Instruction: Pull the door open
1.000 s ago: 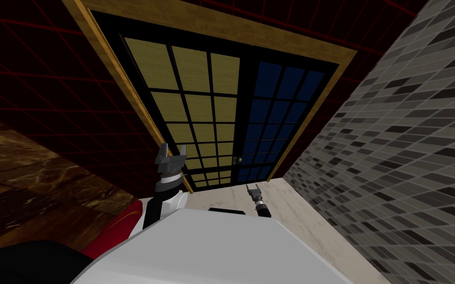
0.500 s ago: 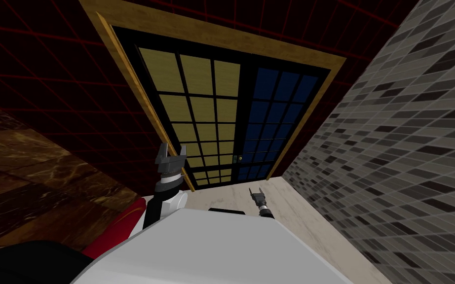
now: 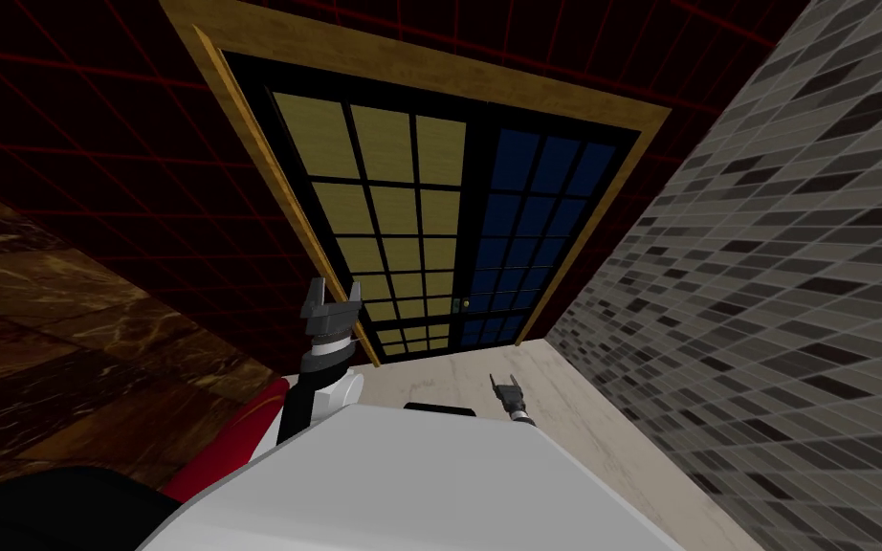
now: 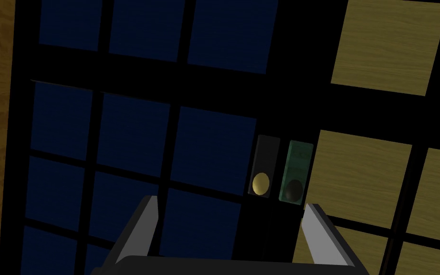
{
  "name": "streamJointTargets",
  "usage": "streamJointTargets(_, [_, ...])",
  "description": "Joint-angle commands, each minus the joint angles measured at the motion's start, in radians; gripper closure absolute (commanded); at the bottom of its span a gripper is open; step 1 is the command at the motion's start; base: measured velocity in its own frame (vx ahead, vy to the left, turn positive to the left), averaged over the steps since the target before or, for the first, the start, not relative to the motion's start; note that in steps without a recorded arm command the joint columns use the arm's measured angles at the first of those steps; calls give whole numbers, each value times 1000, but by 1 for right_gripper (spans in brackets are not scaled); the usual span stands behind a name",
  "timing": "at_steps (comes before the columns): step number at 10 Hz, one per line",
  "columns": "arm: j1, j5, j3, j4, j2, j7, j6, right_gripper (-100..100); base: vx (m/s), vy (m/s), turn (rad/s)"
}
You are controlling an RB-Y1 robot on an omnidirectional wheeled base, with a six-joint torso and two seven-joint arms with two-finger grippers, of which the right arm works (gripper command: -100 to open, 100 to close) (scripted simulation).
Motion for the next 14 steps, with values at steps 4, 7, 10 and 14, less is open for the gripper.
streamJointTargets(4, [44,-19,-51,49,-15,27,16,-100,-110,24,13])
streamJointTargets(7, [0,-39,-91,105,9,60,8,-100,9,-27,83])
streamJointTargets(10, [-39,-43,-97,111,30,70,2,-100,152,-67,64])
streamJointTargets(14, [-85,-46,-97,110,56,77,-4,-100,131,-39,56])
